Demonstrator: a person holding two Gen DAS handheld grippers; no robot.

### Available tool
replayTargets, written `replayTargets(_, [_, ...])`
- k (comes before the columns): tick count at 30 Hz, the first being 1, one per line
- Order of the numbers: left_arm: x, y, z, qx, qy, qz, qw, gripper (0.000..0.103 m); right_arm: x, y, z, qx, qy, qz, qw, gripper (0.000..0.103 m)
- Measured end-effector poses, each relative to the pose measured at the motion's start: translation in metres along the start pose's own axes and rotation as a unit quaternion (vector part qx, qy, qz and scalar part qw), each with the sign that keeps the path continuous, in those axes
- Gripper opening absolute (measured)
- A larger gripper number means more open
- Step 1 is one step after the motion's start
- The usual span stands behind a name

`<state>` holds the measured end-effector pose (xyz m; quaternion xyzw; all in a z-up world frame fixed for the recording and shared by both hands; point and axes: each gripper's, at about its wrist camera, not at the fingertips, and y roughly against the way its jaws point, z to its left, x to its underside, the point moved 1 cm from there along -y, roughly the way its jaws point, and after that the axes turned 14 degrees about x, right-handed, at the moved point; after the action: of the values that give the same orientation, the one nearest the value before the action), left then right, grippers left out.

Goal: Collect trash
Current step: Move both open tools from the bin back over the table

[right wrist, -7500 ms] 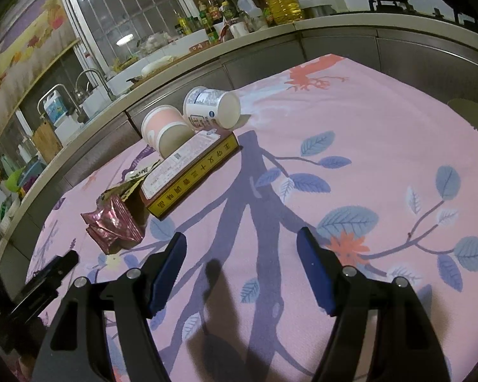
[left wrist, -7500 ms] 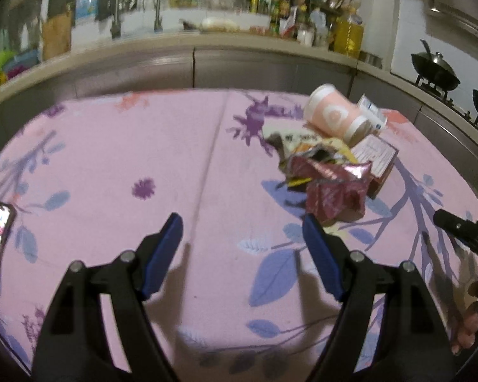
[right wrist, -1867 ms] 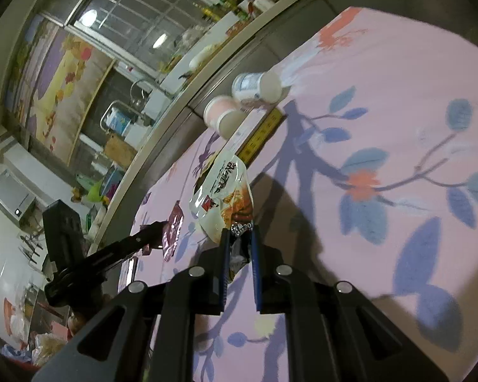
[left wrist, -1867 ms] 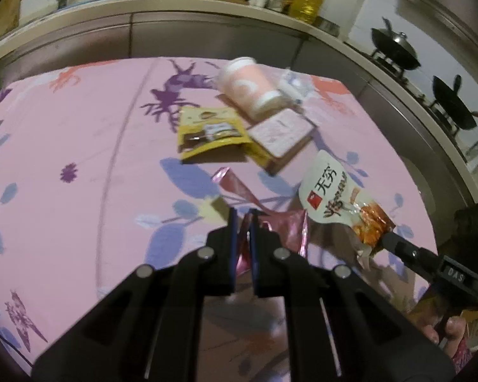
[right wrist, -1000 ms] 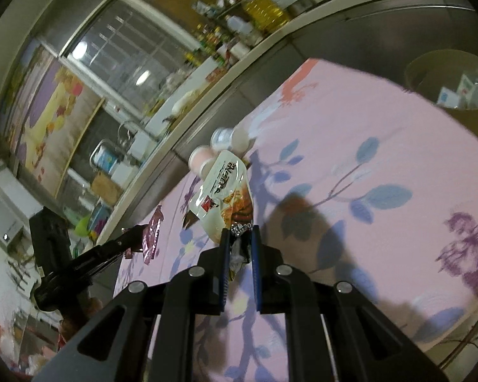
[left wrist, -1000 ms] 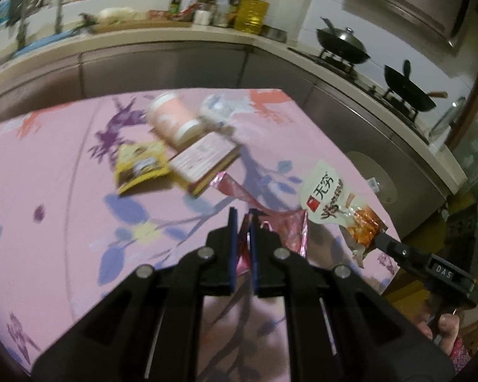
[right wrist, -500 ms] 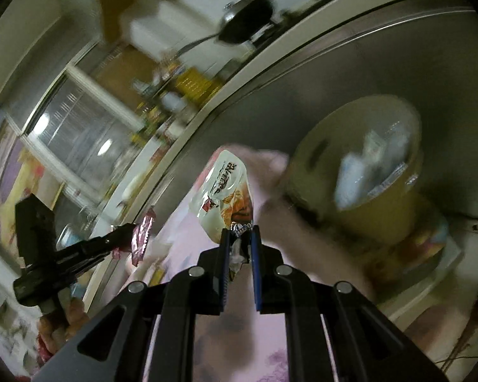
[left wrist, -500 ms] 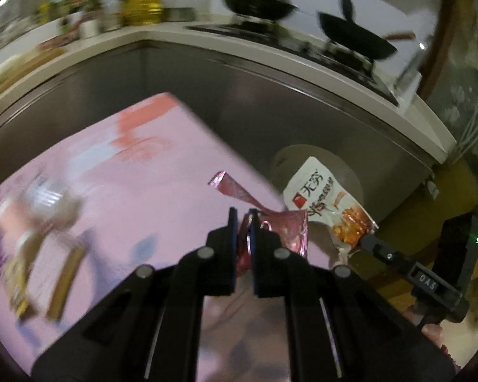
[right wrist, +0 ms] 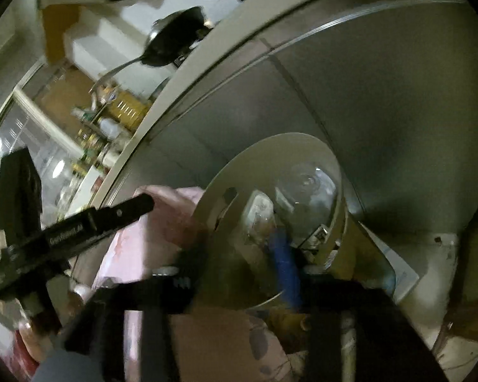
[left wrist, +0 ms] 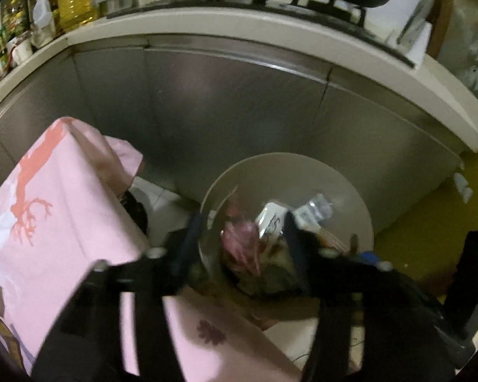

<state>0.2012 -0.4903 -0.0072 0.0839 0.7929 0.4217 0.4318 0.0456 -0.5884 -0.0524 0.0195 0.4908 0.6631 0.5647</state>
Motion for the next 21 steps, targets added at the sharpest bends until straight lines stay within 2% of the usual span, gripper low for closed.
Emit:
replayTargets(4, [0.001,0.004,0.008,0.014,0.027,0.001,0.9996,0.056,0.0,0.007,-0.007,-0.005,-0.015,-0.019,1.0,0.065])
replayTargets(10, [0.016,0.05,0.017,0.017,0.034,-0.033,0.9987,0.056,0.003,0.033,0.0,-0.024,-0.026,-0.051,0.998,0.065])
replayTargets(15, [0.059,0.104,0.037,-0.004,0.04,-0.057,0.9976,0.056,0.01,0.046,0.029,-0.055,-0.009,-0.05,0.997,0.065])
replayTargets(21, [0.133,0.18,0.077,-0.05,0.069,-0.08,0.9932,0.056,0.042,0.053,0.089,-0.11,0.046,-0.006,0.993,0.065])
